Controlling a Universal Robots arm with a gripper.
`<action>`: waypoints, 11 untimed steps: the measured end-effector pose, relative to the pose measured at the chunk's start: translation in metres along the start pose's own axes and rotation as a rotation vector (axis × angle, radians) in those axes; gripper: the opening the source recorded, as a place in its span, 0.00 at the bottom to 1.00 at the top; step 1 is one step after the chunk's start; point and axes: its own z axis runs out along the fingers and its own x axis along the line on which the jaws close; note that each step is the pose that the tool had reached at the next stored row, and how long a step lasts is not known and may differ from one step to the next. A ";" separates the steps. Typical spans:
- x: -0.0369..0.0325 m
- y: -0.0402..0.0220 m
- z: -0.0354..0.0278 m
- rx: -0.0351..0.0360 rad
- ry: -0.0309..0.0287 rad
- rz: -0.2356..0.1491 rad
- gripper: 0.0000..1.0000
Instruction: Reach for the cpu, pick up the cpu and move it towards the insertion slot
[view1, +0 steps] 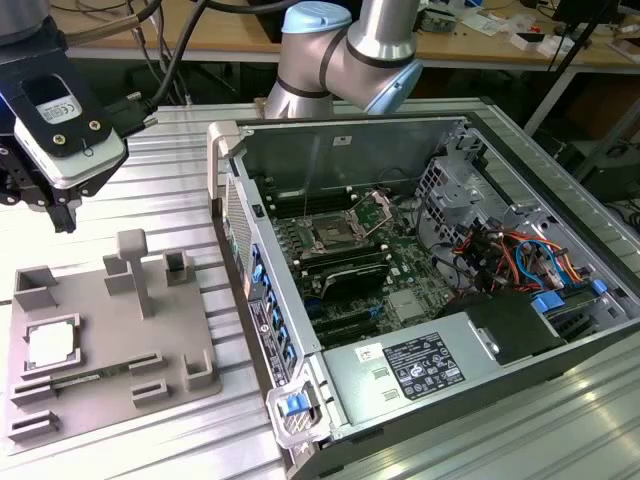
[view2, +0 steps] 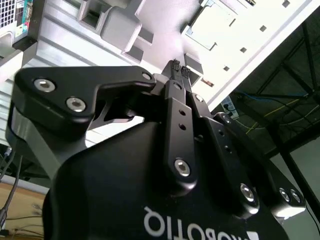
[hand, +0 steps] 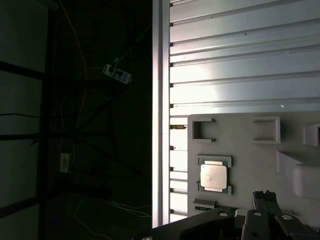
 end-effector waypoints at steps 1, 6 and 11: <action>0.0002 0.0000 0.0001 -0.0001 -0.0001 0.000 0.11; 0.0011 0.0000 0.0001 -0.0001 0.0000 0.000 0.11; 0.0023 0.0001 0.0000 0.0000 0.0000 0.000 0.11</action>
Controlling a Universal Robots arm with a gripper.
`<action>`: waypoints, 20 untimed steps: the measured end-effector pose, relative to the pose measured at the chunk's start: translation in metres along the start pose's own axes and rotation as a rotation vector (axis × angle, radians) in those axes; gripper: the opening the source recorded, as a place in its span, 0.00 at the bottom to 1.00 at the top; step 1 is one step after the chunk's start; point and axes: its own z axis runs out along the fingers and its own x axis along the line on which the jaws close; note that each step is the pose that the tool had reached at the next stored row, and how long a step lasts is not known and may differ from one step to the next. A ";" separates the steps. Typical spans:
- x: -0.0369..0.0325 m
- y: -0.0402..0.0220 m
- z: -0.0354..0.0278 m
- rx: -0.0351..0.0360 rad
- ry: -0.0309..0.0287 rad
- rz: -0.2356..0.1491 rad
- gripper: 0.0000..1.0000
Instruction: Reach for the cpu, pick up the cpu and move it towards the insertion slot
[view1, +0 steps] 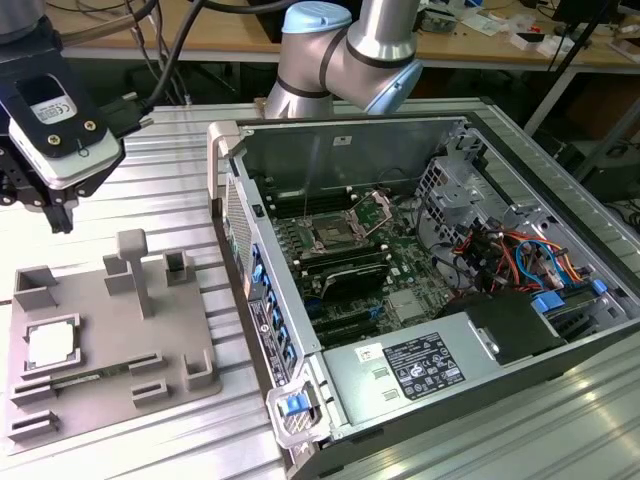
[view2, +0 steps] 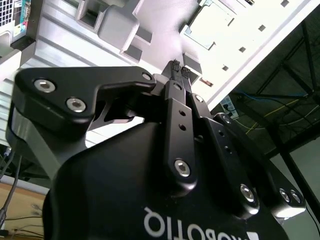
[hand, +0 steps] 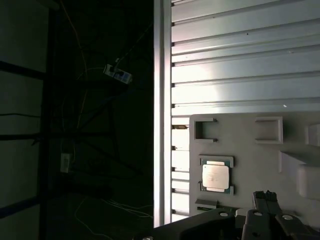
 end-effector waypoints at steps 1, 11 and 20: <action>0.0002 0.0000 0.0000 -0.0001 -0.0001 0.000 0.11; 0.0020 0.0000 0.0004 -0.0001 0.0035 0.000 0.11; 0.0032 0.0000 0.0009 -0.0002 0.0098 0.000 0.11</action>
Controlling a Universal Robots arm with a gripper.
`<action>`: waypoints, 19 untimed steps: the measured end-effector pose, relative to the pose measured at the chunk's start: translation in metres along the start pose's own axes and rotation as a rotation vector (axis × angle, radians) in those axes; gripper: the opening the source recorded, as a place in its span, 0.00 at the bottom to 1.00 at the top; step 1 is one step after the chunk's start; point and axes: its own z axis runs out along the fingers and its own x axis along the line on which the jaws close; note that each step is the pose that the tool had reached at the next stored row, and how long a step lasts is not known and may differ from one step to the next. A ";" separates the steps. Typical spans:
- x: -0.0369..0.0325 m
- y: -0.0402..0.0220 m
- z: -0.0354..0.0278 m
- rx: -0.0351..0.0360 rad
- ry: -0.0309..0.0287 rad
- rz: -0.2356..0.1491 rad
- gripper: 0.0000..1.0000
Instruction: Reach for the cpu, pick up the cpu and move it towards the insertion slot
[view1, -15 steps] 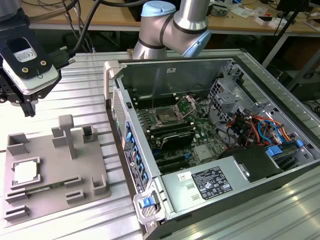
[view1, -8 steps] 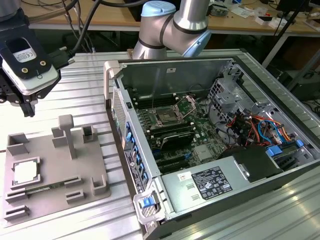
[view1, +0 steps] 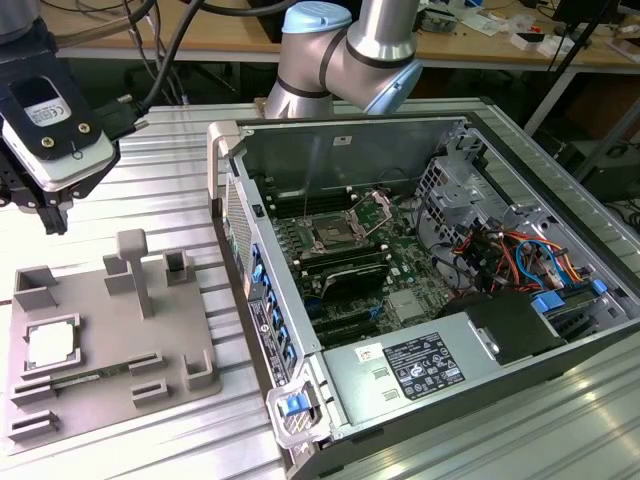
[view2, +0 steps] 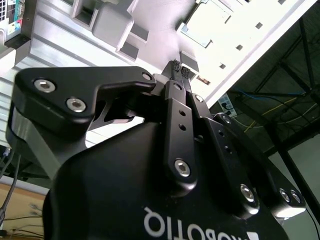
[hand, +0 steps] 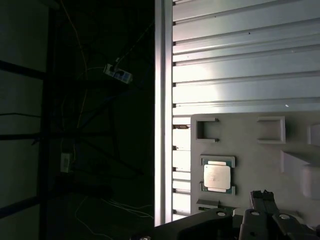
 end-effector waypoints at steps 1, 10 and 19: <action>0.0005 0.0001 0.0000 0.0001 0.0001 0.000 0.11; 0.0037 0.0001 0.0002 0.0000 0.0012 0.000 0.11; 0.0042 0.0001 0.0005 0.0000 0.0045 0.000 0.11</action>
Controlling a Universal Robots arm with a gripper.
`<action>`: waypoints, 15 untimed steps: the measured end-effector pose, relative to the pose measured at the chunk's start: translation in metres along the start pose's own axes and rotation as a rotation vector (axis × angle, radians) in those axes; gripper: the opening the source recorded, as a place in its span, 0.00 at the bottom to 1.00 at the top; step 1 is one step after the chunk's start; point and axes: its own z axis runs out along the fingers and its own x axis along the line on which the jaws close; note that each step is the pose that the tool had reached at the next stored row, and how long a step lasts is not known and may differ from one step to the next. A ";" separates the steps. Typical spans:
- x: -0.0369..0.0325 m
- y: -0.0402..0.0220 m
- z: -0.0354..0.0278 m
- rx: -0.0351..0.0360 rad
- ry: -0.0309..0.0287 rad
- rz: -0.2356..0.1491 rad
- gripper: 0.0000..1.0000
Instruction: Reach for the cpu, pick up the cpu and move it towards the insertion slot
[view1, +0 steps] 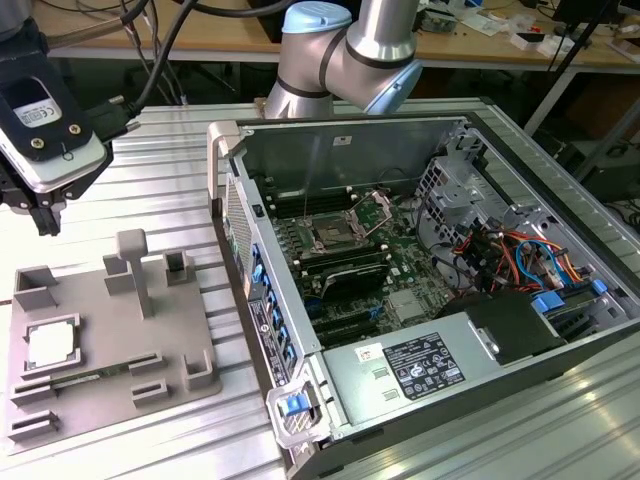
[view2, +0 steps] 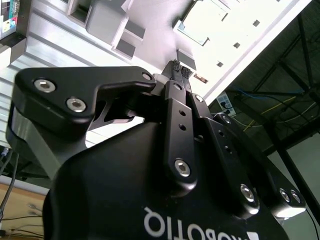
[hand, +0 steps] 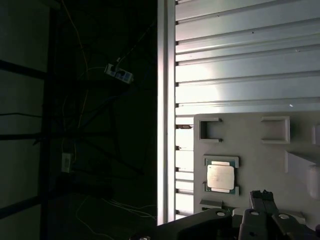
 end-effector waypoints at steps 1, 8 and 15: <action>0.0000 0.0000 0.0000 0.0000 0.0003 0.000 0.11; -0.0001 -0.0001 0.0000 0.0000 0.0013 0.000 0.11; -0.0001 0.0000 0.0000 0.0000 0.0015 0.000 0.17</action>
